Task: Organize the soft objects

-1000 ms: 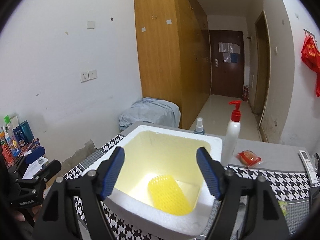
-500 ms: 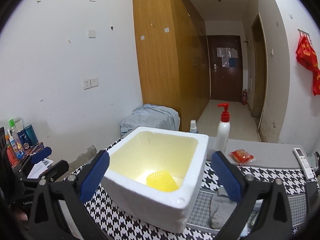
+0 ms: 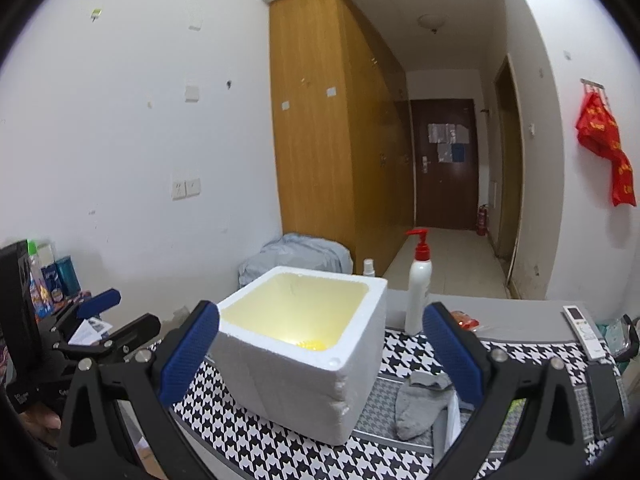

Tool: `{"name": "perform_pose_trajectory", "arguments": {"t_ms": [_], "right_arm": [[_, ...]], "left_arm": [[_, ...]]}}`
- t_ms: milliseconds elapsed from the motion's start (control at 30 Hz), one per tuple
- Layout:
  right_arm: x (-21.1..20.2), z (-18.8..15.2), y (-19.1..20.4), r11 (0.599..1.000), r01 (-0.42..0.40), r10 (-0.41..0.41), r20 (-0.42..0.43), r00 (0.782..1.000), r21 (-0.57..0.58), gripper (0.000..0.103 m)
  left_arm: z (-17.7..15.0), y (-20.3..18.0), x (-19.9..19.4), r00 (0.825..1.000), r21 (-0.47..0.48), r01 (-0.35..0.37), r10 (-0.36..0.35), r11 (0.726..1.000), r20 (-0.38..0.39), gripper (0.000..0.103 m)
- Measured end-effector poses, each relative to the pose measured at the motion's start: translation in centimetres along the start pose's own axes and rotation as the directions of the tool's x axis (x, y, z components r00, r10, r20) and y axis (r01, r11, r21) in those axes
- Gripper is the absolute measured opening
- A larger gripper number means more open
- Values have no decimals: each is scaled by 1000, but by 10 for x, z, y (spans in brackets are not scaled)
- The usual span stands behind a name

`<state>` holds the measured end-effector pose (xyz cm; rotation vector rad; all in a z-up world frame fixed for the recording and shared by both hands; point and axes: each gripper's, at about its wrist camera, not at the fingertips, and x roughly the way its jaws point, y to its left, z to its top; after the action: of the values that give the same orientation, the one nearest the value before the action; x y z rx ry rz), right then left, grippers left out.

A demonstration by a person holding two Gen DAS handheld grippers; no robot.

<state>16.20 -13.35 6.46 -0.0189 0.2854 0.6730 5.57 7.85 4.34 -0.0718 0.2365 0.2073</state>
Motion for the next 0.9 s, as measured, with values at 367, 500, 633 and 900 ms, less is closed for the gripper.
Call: {"name": "perform_pose_trajectory", "arguments": {"t_ms": [367, 500, 633, 900], "right_arm": [[-18, -19, -4, 999, 34, -33, 32, 999, -16, 103], [-22, -31, -8, 999, 51, -51, 42, 998, -11, 103], [-23, -37, -13, 998, 60, -60, 27, 998, 4, 103], [-29, -49, -18, 998, 63, -63, 28, 998, 11, 103]], "left_arm": [[-11, -14, 0, 999, 17, 42, -42, 999, 19, 102], [-18, -17, 0, 998, 24, 57, -57, 998, 21, 102], [-24, -23, 1, 997, 35, 74, -74, 997, 15, 102], [-33, -28, 2, 994, 25, 109, -110, 994, 13, 102]]}}
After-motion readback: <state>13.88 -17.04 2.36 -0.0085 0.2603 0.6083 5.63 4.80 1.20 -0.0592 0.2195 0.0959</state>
